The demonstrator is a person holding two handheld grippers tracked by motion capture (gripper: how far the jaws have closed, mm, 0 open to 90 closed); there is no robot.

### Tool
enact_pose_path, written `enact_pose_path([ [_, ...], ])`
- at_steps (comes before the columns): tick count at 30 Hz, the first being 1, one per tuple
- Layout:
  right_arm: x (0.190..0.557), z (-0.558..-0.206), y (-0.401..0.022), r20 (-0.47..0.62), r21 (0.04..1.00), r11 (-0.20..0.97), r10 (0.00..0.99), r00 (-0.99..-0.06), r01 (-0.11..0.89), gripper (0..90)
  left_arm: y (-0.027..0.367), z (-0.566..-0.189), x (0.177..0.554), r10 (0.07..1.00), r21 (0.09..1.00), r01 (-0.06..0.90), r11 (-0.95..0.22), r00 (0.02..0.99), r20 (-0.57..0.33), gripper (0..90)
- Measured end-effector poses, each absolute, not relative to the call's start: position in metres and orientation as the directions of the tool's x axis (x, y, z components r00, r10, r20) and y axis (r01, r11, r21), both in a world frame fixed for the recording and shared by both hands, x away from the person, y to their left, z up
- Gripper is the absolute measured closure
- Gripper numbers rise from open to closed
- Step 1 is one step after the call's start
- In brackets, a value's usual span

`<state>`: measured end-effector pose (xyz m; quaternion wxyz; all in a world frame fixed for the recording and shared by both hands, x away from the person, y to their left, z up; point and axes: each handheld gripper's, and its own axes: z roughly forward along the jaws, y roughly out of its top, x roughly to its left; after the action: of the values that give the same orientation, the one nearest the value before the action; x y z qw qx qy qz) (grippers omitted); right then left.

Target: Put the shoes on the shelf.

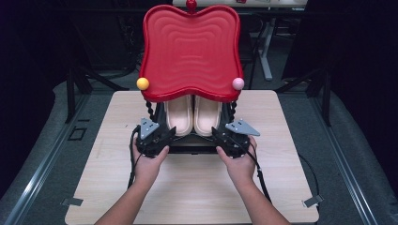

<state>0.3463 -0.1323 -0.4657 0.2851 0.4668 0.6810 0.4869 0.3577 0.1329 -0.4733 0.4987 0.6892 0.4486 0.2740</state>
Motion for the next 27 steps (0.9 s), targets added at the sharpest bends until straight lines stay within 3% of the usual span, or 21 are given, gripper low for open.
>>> enact_pose_path([
  [13,0.362,-0.474,-0.126,0.088,0.924,0.064,0.923,-0.374,0.376,54.9,0.130,-0.481,0.371,0.899,0.928,0.368,-0.055,0.422,-0.114,48.6],
  [27,0.369,-0.477,-0.125,0.081,0.928,0.074,0.918,-0.389,0.366,57.0,0.125,-0.480,0.375,0.901,0.926,0.355,-0.131,0.432,-0.039,50.6],
])
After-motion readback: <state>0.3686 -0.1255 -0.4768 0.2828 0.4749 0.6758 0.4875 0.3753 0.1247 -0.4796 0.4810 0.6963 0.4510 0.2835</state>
